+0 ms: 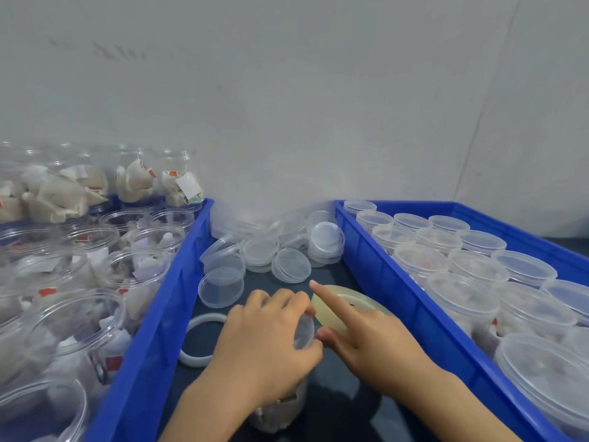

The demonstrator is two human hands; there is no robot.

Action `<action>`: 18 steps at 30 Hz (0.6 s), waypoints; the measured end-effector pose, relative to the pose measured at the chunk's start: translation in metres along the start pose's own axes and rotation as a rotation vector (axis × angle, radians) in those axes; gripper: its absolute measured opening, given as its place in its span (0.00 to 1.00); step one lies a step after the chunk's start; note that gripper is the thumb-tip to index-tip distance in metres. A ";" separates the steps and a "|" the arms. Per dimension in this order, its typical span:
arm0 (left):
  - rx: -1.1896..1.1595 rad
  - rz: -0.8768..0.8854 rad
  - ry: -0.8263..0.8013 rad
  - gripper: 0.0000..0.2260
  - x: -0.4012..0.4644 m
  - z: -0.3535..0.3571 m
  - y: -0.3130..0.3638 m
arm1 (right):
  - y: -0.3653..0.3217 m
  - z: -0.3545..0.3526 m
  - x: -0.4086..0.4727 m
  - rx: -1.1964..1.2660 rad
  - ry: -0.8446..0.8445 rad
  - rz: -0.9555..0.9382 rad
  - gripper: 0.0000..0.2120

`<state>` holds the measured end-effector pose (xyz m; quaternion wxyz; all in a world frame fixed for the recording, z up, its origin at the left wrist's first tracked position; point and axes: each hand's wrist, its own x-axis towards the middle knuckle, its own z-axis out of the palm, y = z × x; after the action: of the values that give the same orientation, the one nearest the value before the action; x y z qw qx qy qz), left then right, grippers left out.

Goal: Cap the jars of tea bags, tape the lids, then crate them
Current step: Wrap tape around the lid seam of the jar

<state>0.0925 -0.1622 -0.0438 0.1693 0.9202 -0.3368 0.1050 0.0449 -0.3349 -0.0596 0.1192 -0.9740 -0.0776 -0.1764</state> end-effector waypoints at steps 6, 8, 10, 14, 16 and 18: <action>-0.013 -0.021 0.022 0.15 0.000 0.003 0.001 | -0.003 0.004 -0.007 0.142 0.151 0.023 0.30; -0.014 -0.032 0.030 0.15 0.000 0.003 0.001 | -0.003 0.006 -0.005 0.233 0.190 0.054 0.28; -0.012 -0.041 0.037 0.15 0.000 0.002 0.002 | -0.001 0.008 -0.003 0.263 0.224 0.088 0.25; -0.012 -0.076 0.054 0.15 0.000 0.002 0.003 | 0.000 0.010 0.000 0.282 0.231 0.133 0.22; 0.001 -0.107 0.081 0.14 0.001 0.004 0.004 | 0.000 0.014 0.004 0.296 0.240 0.155 0.20; 0.025 -0.167 0.107 0.15 0.002 0.006 0.006 | 0.001 0.019 0.009 0.323 0.241 0.196 0.19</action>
<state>0.0907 -0.1703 -0.0472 0.1838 0.9402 -0.2484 0.1435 0.0595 -0.3296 -0.0738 0.2984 -0.9171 0.0049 -0.2642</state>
